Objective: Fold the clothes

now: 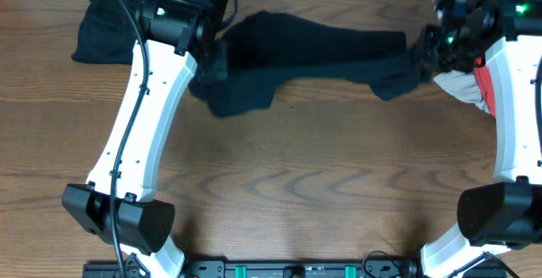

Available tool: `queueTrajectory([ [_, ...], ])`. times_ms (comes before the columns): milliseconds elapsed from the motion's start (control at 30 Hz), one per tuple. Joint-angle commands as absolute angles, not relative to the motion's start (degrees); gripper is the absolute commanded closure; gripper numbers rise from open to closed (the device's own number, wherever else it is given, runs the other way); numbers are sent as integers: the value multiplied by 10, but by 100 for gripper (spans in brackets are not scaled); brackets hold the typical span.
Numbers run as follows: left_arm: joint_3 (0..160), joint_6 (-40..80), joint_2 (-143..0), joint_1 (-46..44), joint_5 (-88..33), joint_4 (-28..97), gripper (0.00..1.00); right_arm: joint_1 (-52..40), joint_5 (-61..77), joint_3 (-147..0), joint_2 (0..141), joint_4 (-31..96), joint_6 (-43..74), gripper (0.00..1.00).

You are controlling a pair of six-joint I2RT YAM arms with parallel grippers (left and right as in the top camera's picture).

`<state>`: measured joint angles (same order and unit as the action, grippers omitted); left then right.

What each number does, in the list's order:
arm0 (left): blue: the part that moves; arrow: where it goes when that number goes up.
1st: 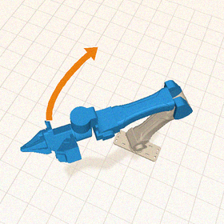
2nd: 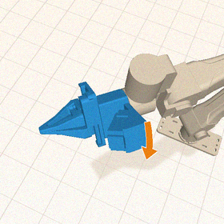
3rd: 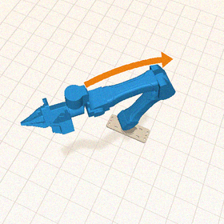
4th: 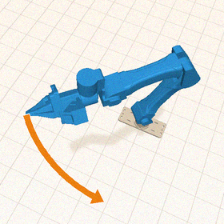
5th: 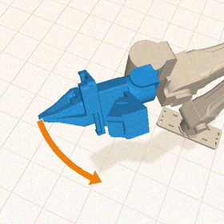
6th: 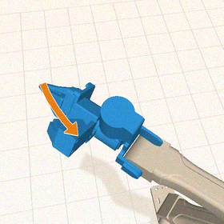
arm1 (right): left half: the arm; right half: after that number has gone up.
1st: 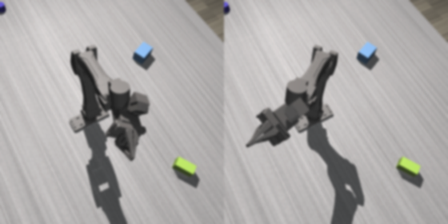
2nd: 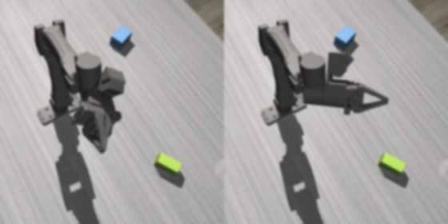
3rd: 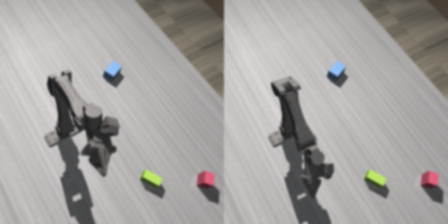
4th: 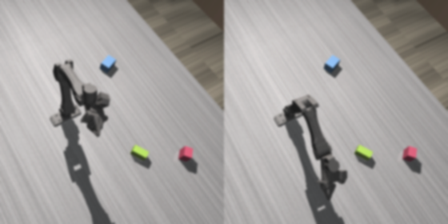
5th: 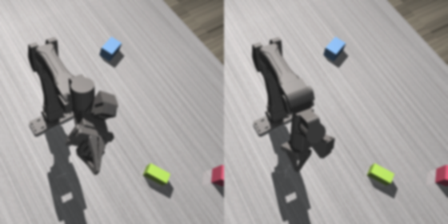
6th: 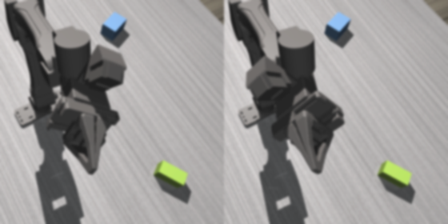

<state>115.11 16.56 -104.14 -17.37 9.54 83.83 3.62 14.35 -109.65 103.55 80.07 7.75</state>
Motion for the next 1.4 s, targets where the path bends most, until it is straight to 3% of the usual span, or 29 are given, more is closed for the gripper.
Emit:
queueTrajectory([
  [0,1141,217,-1034,-165,104,874,94,36,114,-1096,1025,841,44,99],
  [367,981,218,-1033,-166,30,895,94,7,92,-988,1025,882,29,99],
  [433,949,218,-1033,-166,30,890,94,3,92,-962,1025,874,29,93],
  [467,935,218,-1033,-166,30,889,89,1,92,-951,1025,873,29,85],
  [567,914,217,-1033,-166,30,890,70,-1,92,-923,1025,872,29,41],
  [633,912,217,-1033,-166,30,896,60,-1,92,-913,1025,873,29,34],
  [700,912,217,-1033,-166,30,900,29,-1,89,-913,1025,875,29,24],
  [767,912,215,-1033,-166,33,899,11,-1,73,-914,1024,874,29,17],
  [867,912,215,-1033,-166,54,883,2,0,54,-915,1024,854,34,11],
  [1033,913,194,-1033,-166,58,804,2,8,54,-918,1024,788,34,1],
  [1167,912,192,-1033,-164,55,758,2,13,56,-918,1024,750,41,1],
  [1367,899,194,-1034,-164,35,808,2,13,60,-909,1025,787,42,1],
])
